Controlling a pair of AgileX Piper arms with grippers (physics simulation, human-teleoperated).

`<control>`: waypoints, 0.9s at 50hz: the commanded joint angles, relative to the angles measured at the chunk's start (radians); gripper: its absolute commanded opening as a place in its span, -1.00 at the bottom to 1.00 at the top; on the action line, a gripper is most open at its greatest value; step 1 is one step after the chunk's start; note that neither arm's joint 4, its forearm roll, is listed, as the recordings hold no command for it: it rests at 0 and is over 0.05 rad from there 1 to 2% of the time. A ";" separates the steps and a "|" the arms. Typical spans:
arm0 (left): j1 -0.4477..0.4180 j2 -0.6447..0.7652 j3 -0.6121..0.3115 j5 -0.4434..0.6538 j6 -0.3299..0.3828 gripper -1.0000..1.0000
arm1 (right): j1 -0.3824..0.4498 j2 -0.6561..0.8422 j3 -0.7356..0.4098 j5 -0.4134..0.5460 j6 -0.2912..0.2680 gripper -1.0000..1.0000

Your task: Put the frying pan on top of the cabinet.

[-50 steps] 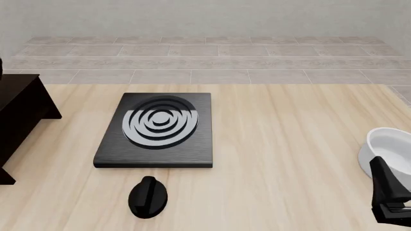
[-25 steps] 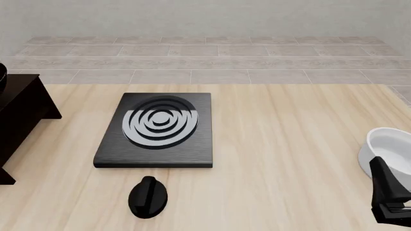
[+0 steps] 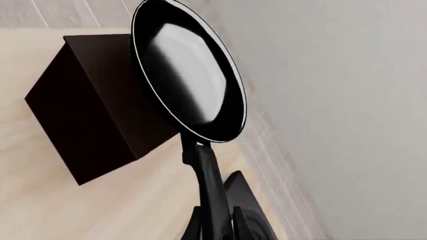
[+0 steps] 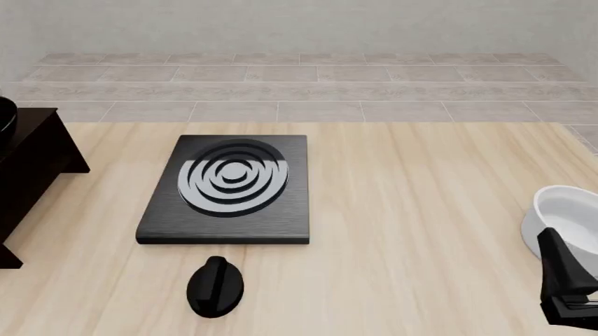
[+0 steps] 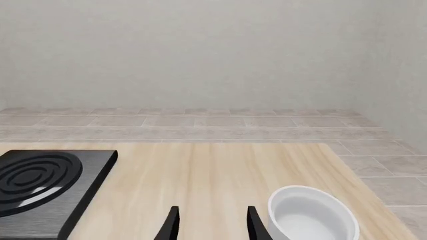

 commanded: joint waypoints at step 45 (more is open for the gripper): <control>0.009 0.058 0.040 -0.083 0.034 -1.00 | 0.007 0.000 0.000 0.005 -0.009 1.00</control>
